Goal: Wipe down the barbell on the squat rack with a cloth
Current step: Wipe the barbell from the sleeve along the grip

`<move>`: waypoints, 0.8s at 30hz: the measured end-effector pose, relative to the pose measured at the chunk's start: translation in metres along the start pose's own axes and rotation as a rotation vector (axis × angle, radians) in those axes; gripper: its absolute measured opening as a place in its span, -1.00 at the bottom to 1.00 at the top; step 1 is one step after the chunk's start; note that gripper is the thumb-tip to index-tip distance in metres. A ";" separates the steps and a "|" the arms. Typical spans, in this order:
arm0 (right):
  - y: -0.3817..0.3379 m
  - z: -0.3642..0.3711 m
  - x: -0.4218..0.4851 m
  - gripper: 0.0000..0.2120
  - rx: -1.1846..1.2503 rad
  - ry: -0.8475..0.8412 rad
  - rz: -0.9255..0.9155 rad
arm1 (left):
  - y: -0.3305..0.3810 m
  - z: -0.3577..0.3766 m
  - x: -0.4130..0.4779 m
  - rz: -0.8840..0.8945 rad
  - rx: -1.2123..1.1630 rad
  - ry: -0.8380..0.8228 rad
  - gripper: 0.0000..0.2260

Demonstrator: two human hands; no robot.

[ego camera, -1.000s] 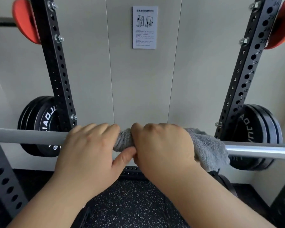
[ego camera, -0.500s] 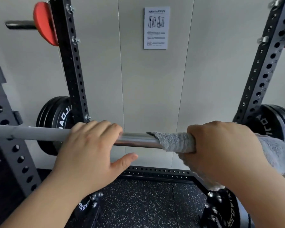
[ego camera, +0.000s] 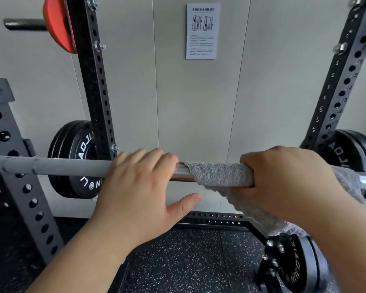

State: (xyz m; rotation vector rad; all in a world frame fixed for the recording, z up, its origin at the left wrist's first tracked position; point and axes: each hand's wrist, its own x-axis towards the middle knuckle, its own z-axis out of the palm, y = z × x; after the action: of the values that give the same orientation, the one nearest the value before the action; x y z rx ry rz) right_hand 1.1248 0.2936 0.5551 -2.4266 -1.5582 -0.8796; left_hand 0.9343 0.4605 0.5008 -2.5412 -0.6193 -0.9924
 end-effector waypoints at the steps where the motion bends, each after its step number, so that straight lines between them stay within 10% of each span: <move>1: -0.005 0.002 0.002 -0.41 0.012 -0.019 0.024 | 0.000 0.000 0.000 0.003 -0.005 0.010 -0.34; 11: -0.060 0.030 0.021 -0.55 0.007 0.148 -0.196 | -0.004 0.000 -0.001 0.029 -0.011 0.024 -0.33; 18: -0.016 -0.003 0.009 -0.36 -0.030 -0.092 -0.029 | -0.043 -0.013 -0.013 -0.031 0.008 -0.019 -0.34; 24: -0.071 0.005 0.024 -0.71 -0.020 -0.079 -0.059 | -0.044 -0.002 -0.024 -0.110 0.043 0.054 -0.46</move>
State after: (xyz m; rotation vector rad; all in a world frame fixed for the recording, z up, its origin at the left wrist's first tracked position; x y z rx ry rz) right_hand 1.0723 0.3473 0.5489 -2.4696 -1.6632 -0.8225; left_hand 0.8946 0.4897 0.4921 -2.4568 -0.7633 -1.0690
